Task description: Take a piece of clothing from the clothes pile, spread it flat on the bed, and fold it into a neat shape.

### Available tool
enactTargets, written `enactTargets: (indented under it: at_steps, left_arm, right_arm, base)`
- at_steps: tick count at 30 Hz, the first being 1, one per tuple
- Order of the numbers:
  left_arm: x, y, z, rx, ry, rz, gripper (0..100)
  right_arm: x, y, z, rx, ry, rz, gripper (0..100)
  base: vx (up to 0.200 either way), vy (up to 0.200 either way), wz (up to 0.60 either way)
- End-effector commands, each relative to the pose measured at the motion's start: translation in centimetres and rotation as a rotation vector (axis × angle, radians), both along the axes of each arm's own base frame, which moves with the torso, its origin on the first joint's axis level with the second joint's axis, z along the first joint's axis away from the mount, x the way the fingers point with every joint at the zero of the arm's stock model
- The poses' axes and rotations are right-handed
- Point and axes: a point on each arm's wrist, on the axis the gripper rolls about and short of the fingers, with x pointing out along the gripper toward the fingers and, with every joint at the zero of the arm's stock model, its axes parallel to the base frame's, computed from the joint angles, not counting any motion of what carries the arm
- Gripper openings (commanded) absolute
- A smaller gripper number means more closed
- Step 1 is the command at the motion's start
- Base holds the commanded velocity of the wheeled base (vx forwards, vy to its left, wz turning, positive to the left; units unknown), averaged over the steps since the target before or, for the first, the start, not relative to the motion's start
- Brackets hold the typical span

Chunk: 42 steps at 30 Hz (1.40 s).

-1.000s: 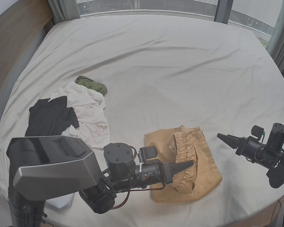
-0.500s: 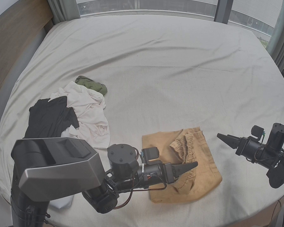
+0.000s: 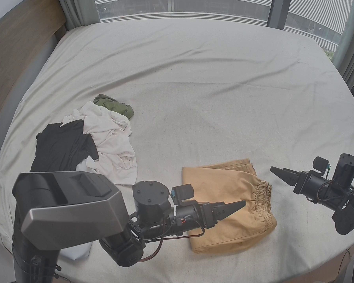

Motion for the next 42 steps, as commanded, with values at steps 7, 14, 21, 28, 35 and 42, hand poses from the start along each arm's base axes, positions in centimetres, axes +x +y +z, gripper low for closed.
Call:
enactTargets:
  at_steps: [7,14,21,28,35,42]
  left_arm:
    - [-1.3,7.0,2.9,0.075,-0.090,0.124,100]
    - [-2.1,10.4,3.7,0.110,-0.112,0.192,100]
    - [-2.8,14.1,3.6,0.174,-0.111,0.271,100]
    - [-3.0,14.8,2.9,0.212,-0.109,0.282,100]
    - [-2.9,14.7,1.9,0.232,-0.079,0.279,100]
    - [-2.8,14.7,0.9,0.260,-0.060,0.273,100]
  right_arm:
    - [-1.2,0.2,-1.1,-0.017,0.059,0.013,100]
    - [-1.8,0.0,-2.4,-0.042,0.120,0.014,100]
    - [-2.8,-0.2,-5.9,-0.146,0.245,0.045,100]
    - [-3.4,-0.2,-7.3,-0.168,0.317,0.058,100]
    - [-3.2,-0.2,-8.7,-0.166,0.375,0.068,100]
    - [-3.0,0.0,-9.4,-0.152,0.405,0.087,100]
  base:
    - [0.000,0.000,0.00]
    - [0.000,0.000,0.00]
    - [0.000,0.000,0.00]
    - [0.000,0.000,0.00]
    - [0.000,0.000,0.00]
    - [0.000,0.000,0.00]
